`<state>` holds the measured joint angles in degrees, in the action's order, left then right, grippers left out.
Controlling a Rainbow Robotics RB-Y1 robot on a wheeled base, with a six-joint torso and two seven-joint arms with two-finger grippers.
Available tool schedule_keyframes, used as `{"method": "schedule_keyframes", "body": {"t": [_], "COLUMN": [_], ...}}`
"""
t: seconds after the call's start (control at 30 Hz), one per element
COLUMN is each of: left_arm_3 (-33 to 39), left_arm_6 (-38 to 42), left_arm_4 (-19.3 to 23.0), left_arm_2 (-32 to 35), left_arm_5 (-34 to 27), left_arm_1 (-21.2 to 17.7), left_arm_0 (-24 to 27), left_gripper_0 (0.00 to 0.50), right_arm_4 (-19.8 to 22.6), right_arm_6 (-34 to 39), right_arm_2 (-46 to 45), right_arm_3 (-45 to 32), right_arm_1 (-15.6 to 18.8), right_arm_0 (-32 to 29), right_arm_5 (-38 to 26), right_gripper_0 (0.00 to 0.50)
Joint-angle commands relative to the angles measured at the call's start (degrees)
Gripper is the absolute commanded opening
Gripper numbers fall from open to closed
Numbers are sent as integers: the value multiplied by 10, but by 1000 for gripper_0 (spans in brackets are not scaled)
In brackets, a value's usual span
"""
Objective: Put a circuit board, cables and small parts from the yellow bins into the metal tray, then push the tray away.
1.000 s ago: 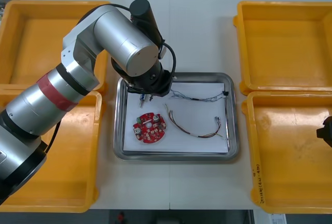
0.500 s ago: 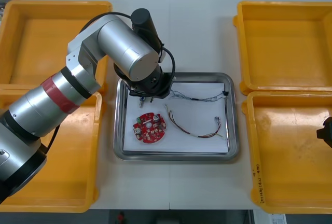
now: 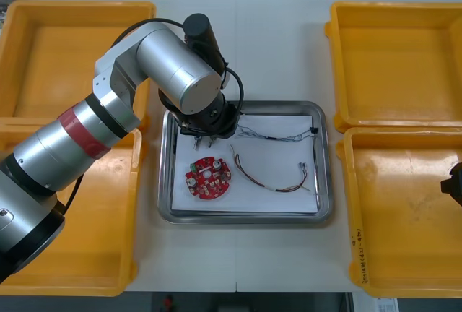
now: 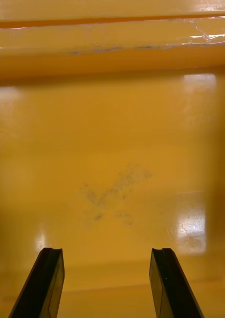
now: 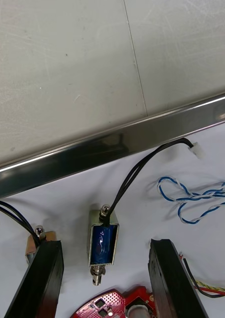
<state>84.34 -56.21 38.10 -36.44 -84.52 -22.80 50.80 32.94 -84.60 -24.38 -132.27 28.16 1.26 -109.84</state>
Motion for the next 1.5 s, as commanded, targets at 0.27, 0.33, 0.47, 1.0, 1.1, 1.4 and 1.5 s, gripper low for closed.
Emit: {"method": "schedule_keyframes", "body": {"t": [0.27,0.33,0.47,1.0,1.1,1.4,1.5], "left_arm_3": [21,37,67,207,231,301,311], "left_arm_6": [51,47,44,30,26,27,26], "left_arm_4": [12,12,10,31,47,102,118], "left_arm_2": [11,34,67,169,191,263,282], "left_arm_5": [-9,-36,-89,-255,-255,-255,-255], "left_arm_1": [11,10,9,-46,-61,-125,-147], "left_arm_0": [-3,-4,-3,-24,-35,-80,-98], "left_gripper_0": [500,500,500,500,500,500,500], "right_arm_4": [3,5,11,127,150,170,150], "right_arm_6": [31,30,27,23,22,6,4], "right_arm_2": [-21,-20,-14,62,87,218,270], "right_arm_3": [-15,-15,-21,-89,-97,-114,-114], "right_arm_1": [-5,-4,3,84,94,96,97], "right_arm_0": [-13,-13,-13,15,35,125,148], "right_arm_5": [-2,-2,-2,-2,-2,-2,-2], "right_gripper_0": [500,500,500,500,500,500,500]}}
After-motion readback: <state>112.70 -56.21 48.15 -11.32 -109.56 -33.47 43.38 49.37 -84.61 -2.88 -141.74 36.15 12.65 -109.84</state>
